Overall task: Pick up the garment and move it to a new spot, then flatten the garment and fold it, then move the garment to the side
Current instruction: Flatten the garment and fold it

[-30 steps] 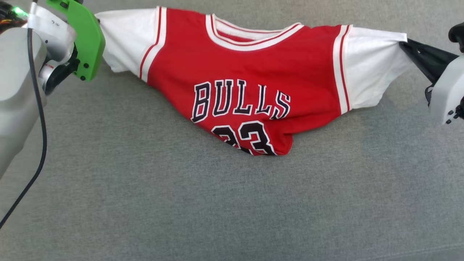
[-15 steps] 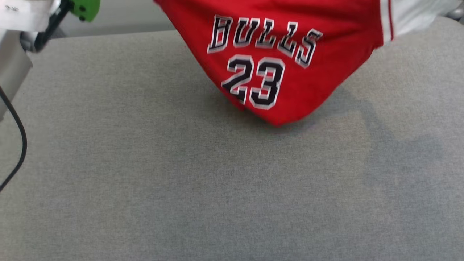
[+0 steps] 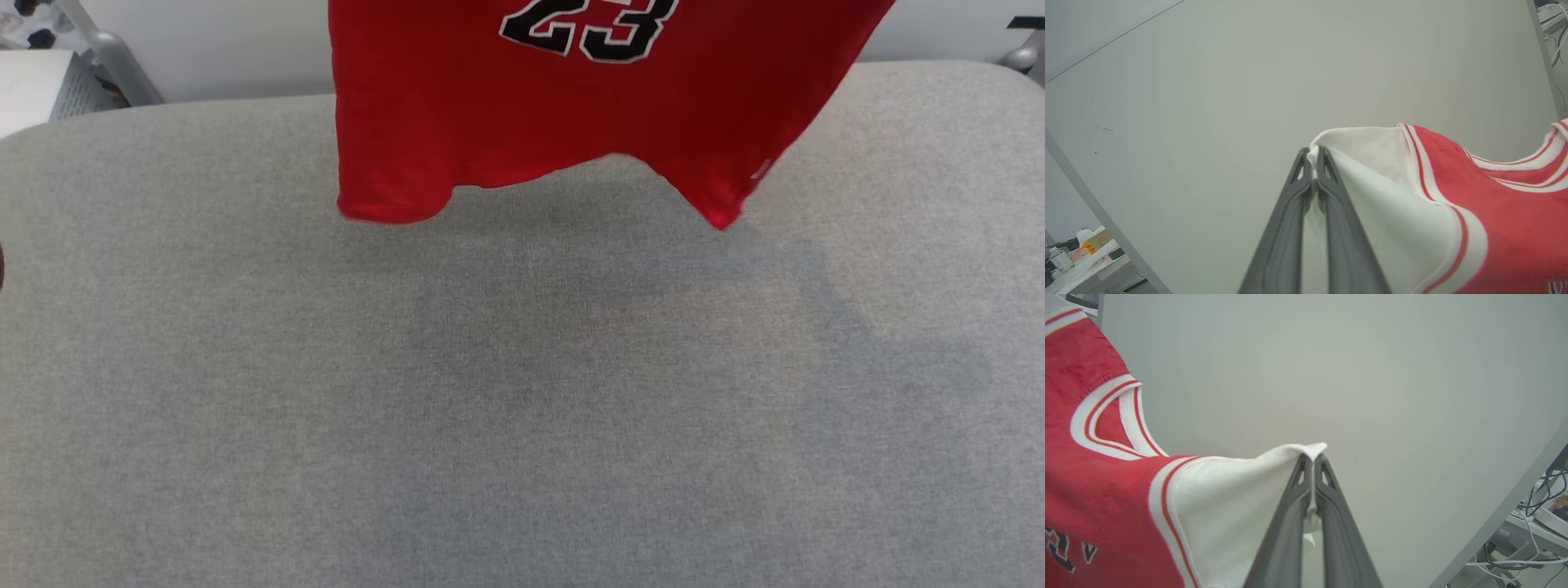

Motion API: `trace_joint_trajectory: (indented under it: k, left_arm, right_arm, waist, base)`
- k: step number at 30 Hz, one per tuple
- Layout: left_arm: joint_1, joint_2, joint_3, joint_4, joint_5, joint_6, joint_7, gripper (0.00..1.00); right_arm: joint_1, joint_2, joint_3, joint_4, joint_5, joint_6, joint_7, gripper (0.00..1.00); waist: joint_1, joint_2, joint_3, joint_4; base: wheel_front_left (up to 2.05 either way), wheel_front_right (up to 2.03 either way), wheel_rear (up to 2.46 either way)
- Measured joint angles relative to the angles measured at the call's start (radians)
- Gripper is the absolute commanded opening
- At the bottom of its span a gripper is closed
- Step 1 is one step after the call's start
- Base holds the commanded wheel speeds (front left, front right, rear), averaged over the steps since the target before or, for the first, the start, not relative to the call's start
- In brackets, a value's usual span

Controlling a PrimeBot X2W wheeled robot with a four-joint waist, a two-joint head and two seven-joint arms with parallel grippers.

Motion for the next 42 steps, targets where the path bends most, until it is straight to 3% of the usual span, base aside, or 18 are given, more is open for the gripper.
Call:
trace_joint_trajectory:
  k: [12,26,34,42]
  left_arm:
    - [-0.149,-0.063,0.039,0.149,0.006,-0.005,-0.023,0.0]
    - [-0.352,-0.165,0.076,0.397,0.055,0.003,-0.193,0.0]
    - [-0.313,-0.176,0.094,0.485,0.045,-0.033,-0.233,0.0]
    - [-0.041,-0.124,0.152,0.405,0.028,-0.037,-0.241,0.0]
  right_arm:
    - [-0.264,0.064,0.089,0.148,-0.057,0.0,0.031,0.0]
    - [-0.598,0.189,0.202,0.404,-0.069,0.0,-0.09,0.0]
    - [-0.573,0.225,0.312,0.471,-0.012,0.0,-0.169,0.0]
    - [-0.383,0.235,0.42,0.456,0.067,0.0,-0.263,0.0]
  waist:
    - [0.0001,0.0,0.151,-0.003]
    - [0.0003,0.0,0.354,-0.003]
    - [0.0003,0.0,0.39,0.003]
    - [0.0002,0.0,0.325,-0.007]
  base:
    - [0.0,0.0,0.0]
    - [0.0,0.0,0.0]
    - [0.0,0.0,0.0]
    - [0.0,0.0,0.0]
